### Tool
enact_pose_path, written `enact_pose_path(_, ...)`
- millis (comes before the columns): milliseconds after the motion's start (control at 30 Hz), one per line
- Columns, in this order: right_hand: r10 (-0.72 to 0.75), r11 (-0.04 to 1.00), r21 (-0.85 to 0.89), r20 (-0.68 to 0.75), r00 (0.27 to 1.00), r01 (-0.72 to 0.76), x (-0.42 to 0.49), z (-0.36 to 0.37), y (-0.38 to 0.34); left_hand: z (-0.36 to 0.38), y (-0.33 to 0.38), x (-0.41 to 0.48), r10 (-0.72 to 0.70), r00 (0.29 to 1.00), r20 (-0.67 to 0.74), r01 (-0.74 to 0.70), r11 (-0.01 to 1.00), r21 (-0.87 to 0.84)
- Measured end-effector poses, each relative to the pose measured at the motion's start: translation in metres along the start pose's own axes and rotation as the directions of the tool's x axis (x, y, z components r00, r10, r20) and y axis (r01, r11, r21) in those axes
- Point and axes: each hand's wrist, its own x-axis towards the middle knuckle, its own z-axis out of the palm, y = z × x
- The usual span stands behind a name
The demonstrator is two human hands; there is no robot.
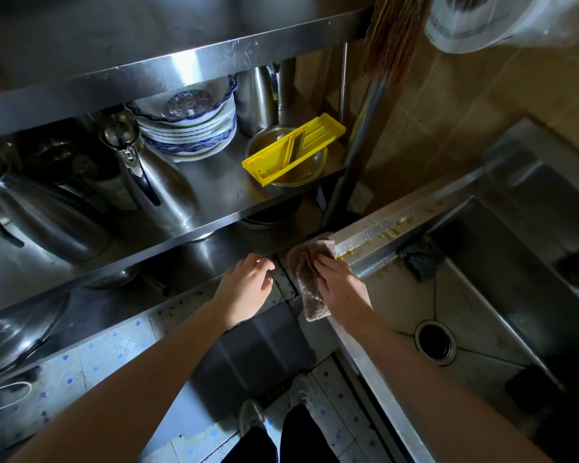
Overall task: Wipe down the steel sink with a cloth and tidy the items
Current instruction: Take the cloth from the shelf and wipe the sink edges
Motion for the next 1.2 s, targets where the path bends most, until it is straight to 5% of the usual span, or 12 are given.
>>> enact_pose_path(333,-0.011,0.996,-0.085,-0.012,1.0,0.01,0.025,-0.023,0.05,0.012,0.002,-0.001,0.004,1.0,-0.026,-0.004,1.0,0.003)
enact_pose_path(633,0.064,0.998,0.028,-0.046,0.997,-0.063,0.021,-0.016,0.07,0.031,0.033,0.018,0.079,0.996,0.048,-0.082,0.994,0.068)
enact_pose_path(800,-0.075,0.997,0.032,0.012,0.997,0.074,0.009,-0.001,0.069,0.041,0.042,0.029,0.079,0.997,0.019,-0.08,0.992,0.093)
enact_pose_path(933,-0.222,0.972,-0.099,-0.072,0.972,0.215,0.016,-0.004,0.08,0.042,0.042,0.035,0.077,0.997,-0.017,-0.075,0.994,0.081)
enact_pose_path(1200,0.076,0.997,0.032,-0.146,0.986,-0.072,0.043,-0.016,0.098,0.04,0.036,0.037,0.096,0.994,-0.046,-0.092,0.992,0.087)
